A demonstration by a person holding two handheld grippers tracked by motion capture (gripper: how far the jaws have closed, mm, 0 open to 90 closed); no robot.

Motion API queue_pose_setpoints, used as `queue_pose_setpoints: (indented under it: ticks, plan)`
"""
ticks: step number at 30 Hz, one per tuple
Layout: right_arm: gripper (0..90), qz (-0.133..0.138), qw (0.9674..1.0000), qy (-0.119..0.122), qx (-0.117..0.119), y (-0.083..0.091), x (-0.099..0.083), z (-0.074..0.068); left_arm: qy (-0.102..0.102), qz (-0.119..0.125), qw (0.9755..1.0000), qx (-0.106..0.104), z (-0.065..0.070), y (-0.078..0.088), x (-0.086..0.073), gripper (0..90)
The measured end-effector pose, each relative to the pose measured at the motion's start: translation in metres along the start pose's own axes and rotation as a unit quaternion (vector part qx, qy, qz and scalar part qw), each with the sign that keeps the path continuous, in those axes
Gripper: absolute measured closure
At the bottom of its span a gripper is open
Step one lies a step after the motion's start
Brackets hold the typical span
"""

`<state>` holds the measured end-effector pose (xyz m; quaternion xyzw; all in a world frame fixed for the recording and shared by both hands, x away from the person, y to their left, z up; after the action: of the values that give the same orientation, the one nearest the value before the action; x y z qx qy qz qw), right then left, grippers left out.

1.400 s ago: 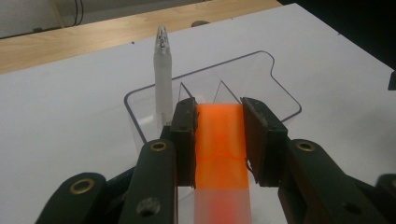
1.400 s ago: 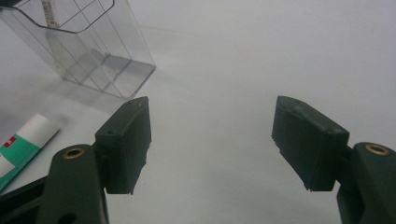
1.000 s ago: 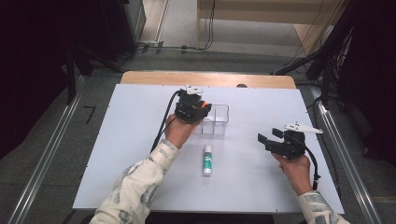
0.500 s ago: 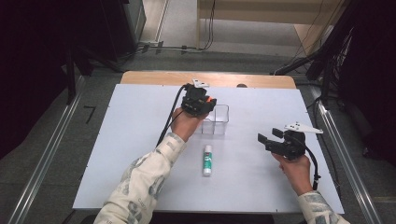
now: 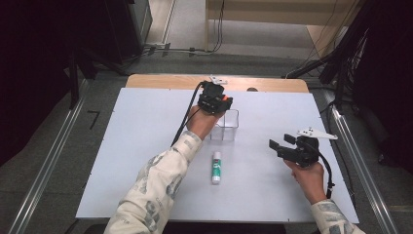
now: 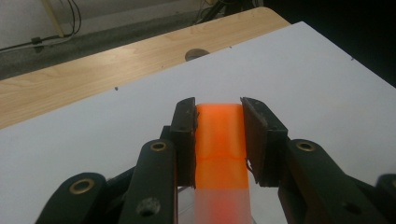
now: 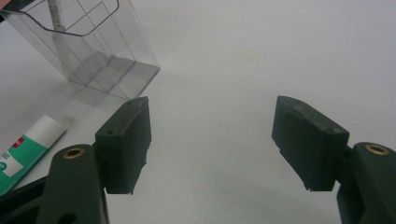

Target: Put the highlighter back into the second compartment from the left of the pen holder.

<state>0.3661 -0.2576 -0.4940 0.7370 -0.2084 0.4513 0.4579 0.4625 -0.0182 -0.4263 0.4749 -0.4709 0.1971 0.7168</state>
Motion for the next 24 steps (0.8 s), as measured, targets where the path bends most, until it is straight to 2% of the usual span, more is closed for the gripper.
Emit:
queue_pose_setpoints:
  ticks: [24]
  plan:
    - [26.9, -0.001, 1.0000, -0.002, 0.001, 0.000, 0.000, 0.000, 0.003, 0.002, 1.0000, 0.008, 0.003, -0.022, 0.014, 67.4]
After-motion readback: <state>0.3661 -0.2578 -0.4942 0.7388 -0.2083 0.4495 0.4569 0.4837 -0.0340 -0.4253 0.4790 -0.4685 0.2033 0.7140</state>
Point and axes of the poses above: each handheld gripper's, and its own axes: y roughly backward along the jaws, x roughly out of its top, z roughly to its right, the point moved 6 cm from there along -y, roughly forward along the jaws, and after that the axes turned 5 degrees about z, right-handed, at the moved point
